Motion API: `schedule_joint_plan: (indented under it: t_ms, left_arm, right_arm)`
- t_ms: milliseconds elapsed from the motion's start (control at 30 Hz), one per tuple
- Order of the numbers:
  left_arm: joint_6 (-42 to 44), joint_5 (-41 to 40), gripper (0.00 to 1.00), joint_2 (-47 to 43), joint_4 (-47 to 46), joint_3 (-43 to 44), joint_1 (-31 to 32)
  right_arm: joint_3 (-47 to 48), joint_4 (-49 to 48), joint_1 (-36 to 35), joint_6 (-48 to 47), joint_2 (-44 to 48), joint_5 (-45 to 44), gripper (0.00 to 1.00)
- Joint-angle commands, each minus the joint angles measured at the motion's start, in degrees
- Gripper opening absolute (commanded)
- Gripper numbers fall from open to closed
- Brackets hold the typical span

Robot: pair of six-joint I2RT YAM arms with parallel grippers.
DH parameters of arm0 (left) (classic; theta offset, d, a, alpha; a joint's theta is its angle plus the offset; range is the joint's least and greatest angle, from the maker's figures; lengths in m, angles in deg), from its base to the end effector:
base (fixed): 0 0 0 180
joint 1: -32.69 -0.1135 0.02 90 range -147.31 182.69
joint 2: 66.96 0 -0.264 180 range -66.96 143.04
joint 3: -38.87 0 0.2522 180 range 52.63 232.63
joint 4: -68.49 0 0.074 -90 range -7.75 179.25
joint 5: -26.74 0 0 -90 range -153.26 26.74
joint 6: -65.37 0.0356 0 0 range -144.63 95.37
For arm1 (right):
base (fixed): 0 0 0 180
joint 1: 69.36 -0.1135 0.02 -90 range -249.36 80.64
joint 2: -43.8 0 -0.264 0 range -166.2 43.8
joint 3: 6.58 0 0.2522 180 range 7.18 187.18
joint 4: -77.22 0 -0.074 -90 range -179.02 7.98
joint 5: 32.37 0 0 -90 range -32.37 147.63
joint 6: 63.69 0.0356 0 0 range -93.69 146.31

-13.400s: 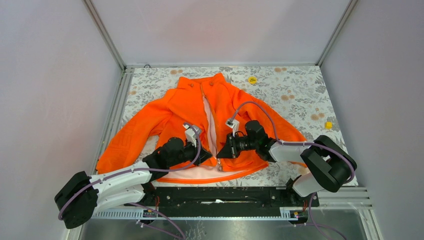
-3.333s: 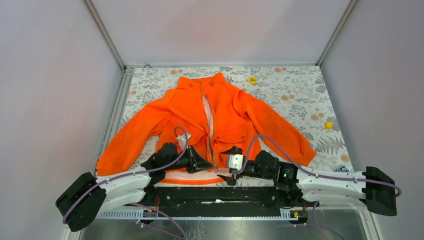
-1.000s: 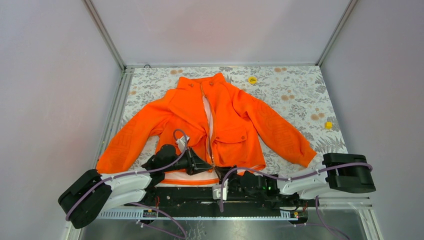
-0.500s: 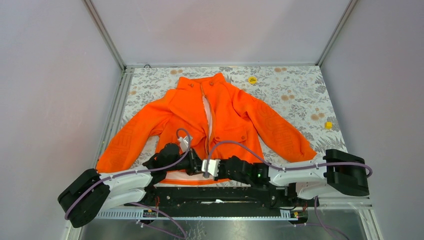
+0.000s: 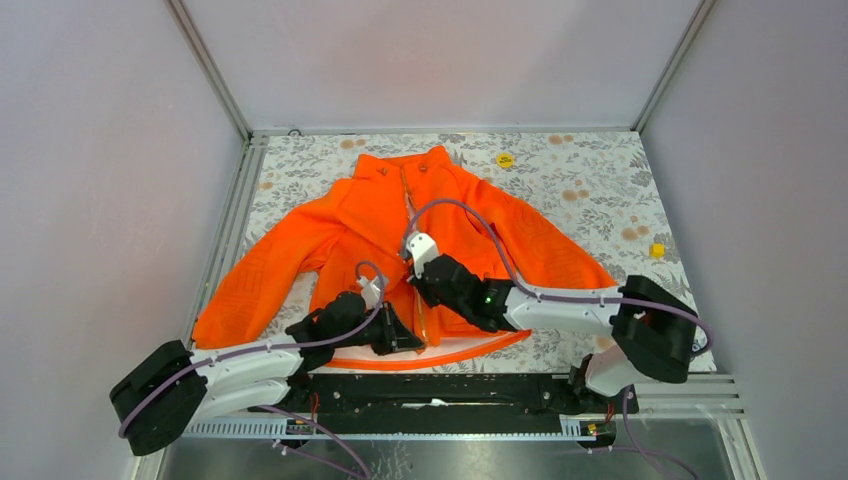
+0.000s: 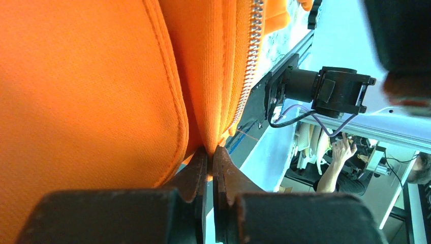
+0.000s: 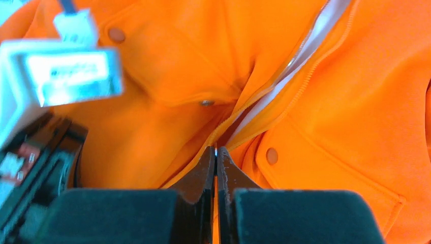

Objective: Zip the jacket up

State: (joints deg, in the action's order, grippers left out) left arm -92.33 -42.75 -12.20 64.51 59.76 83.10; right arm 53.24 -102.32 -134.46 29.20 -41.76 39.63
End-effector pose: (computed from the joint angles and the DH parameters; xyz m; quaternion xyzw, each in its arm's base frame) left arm 0.0988 -0.1391 0.1351 -0.0399 0.8554 -0.5019 0.1213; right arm 0.1462 0.2888 0.2196 -0.3624 0.7607 0.1817 0.5070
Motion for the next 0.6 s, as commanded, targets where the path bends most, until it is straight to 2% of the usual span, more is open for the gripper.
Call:
schedule_joint_plan:
  t_ms: [0, 200, 567]
  left_arm:
    - [1.0, 0.6, 0.0, -0.9, 5.7, -0.4, 1.7]
    - [2.1, -0.8, 0.0, -3.4, 11.7, 1.0, 2.5]
    - [1.8, -0.7, 0.0, -5.7, 13.9, 1.1, 2.9]
  right_arm:
    - [8.5, -1.2, 3.9, 4.4, -3.4, -3.5, 0.0]
    - [19.4, -1.9, 10.9, 2.5, -13.3, -2.1, 0.0]
    - [42.2, -3.5, 19.2, -5.2, -33.5, -0.8, 0.0]
